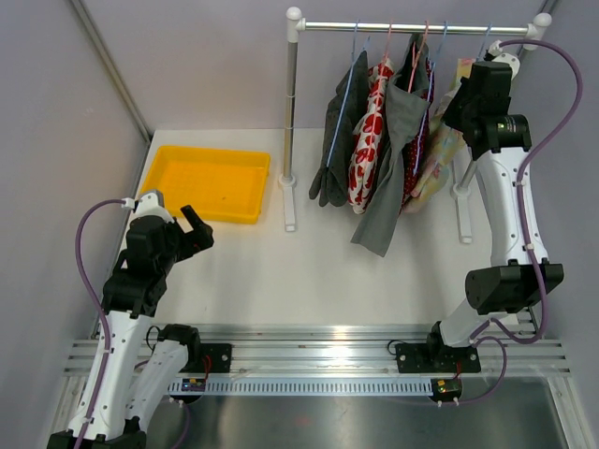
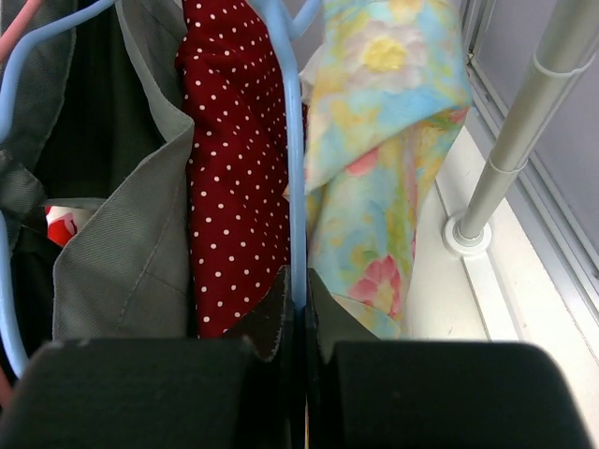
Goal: Remove the skirt from the hanger
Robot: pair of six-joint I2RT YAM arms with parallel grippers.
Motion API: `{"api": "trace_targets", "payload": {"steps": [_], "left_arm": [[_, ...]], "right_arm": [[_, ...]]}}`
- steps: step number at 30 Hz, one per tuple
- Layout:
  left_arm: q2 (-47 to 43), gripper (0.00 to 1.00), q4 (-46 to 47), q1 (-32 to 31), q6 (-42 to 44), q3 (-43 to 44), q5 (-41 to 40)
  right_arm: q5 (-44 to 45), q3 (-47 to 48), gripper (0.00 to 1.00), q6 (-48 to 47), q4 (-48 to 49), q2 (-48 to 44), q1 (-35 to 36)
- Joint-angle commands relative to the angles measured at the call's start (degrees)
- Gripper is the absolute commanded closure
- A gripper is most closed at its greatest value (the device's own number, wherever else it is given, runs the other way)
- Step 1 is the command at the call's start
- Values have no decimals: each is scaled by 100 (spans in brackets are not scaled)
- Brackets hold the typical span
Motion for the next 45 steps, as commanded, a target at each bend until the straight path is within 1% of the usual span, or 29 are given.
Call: {"api": "trace_targets", "payload": {"steps": [1, 5, 7, 10, 14, 15, 16, 17, 18, 19, 20, 22, 23, 24, 25, 26, 28, 29, 31, 32, 36, 38, 41, 45], "left_arm": [[51, 2, 65, -16, 70, 90, -20], [-19, 1, 161, -16, 123, 64, 33], [-28, 1, 258, -8, 123, 81, 25], [94, 1, 364, -16, 97, 317, 77], [472, 1, 469, -147, 114, 1362, 314], [612, 1, 548, -209, 184, 1591, 549], [918, 1, 688, -288, 333, 2150, 795], [1121, 1, 741, -506, 421, 2442, 972], [1306, 1, 759, -656, 509, 2793, 1243], [1482, 1, 794, -841, 666, 3371, 1324], [1858, 1, 794, -1277, 746, 3690, 1395], [2168, 1, 961, -1745, 835, 4279, 1597], [2291, 1, 1075, -2200, 844, 4387, 1711], [2536, 1, 1215, -2466, 861, 4440, 1825], [2652, 1, 1503, -2764, 931, 4475, 1913], [2748, 1, 1654, -3376, 993, 4441, 1897], [3109, 1, 2006, -3995, 1255, 4388, 1844], [3249, 1, 2129, -4572, 1344, 4344, 1765], [3634, 1, 2445, -5111, 1581, 4221, 1564], [3768, 1, 2543, -5549, 1634, 4195, 1449], [4436, 1, 3148, -6264, 1600, 4194, 914], [4760, 1, 3281, -6580, 1626, 4256, 729], [5129, 1, 3396, -6836, 1661, 4431, 448], [5499, 1, 3475, -6951, 1609, 4634, 481]], "right_arm": [[50, 283, 100, 70, 179, -157, 22], [-29, 555, 100, -9, 110, -324, 13], [-37, 854, 100, -70, 66, -412, 22], [-38, 1197, 100, -132, -75, -518, 22], [-3, 1347, 100, -159, -356, -746, 22], [-46, 1243, 100, -141, -400, -816, 13], [-90, 1128, 100, -98, -444, -1000, 22], [-143, 997, 100, -62, -462, -1115, 13], [-308, 673, 100, -10, -471, -1359, 22], [-397, 487, 100, 52, -480, -1484, 13], [-459, 312, 100, 104, -488, -1598, 22], [-713, -303, 100, 236, -384, -1985, 13], [-784, -497, 100, 289, -383, -2099, 13], [-1037, -821, 100, 333, -392, -2196, 22], [-1179, -954, 100, 421, -427, -2362, 22], [-1302, -1078, 100, 474, -462, -2442, 22], [-1689, -1429, 100, 641, -497, -2741, 22], [-1803, -1561, 100, 676, -497, -2855, 22], [-2032, -1860, 100, 773, -541, -3188, 22], [-2076, -1965, 100, 782, -593, -3294, 22], [-2357, -1993, 100, 843, -901, -3734, 22], [-2419, -1967, 100, 861, -1112, -3866, 22], [-2472, -1853, 100, 887, -1376, -4095, 22], [-2604, -1878, 100, 1062, -1490, -4367, 31]]}}
